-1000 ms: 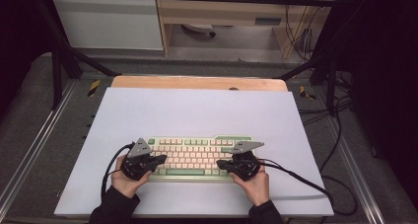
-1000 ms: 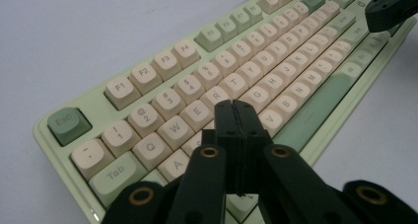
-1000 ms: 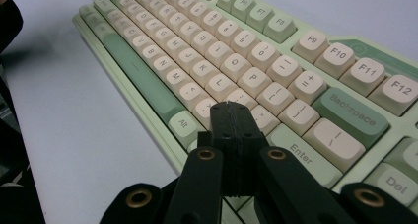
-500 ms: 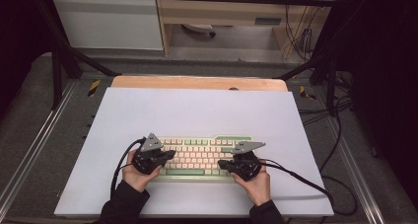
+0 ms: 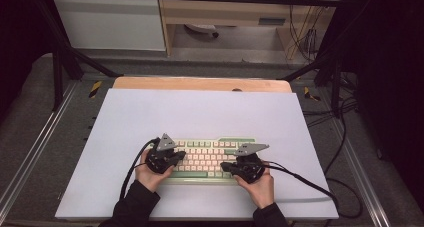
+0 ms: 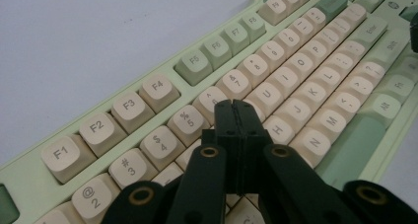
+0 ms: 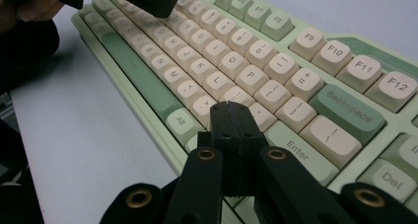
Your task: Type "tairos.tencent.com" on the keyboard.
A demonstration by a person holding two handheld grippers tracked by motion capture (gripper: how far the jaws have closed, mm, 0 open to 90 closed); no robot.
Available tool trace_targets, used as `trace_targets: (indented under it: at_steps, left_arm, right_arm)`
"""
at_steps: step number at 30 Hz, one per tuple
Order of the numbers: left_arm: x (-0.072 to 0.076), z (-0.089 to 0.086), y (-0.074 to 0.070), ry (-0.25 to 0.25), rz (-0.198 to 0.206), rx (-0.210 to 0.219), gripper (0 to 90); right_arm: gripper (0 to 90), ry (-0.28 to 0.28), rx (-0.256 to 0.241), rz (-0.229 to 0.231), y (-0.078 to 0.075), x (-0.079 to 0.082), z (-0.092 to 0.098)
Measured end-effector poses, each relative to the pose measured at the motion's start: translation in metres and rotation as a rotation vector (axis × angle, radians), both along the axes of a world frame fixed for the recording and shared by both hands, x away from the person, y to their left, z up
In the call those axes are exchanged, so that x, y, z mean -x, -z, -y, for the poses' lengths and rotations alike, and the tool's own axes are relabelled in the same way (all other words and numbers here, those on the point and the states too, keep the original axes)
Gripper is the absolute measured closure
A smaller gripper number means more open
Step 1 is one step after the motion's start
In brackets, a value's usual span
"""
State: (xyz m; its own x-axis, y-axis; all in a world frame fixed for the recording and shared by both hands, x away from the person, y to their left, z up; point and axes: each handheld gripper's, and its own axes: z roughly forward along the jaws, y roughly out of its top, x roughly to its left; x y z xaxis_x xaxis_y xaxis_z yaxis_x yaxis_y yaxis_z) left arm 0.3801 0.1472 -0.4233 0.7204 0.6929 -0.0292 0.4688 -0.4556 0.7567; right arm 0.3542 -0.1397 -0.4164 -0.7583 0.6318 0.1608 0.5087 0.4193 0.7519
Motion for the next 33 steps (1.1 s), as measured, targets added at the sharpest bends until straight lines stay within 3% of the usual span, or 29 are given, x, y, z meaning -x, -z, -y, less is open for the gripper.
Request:
trace_targets:
  at_steps: [14, 33]
  left_arm:
    - [-0.002, 0.002, 0.007, 0.003, -0.001, -0.001, 89.9]
    - [0.014, -0.016, -0.006, 0.016, 0.013, 0.027, 90.0]
  right_arm:
    - [90.0, -0.003, 0.001, 0.002, 0.001, 0.0, 0.0]
    - [90.0, 0.003, -0.003, -0.002, 0.001, -0.001, -0.001]
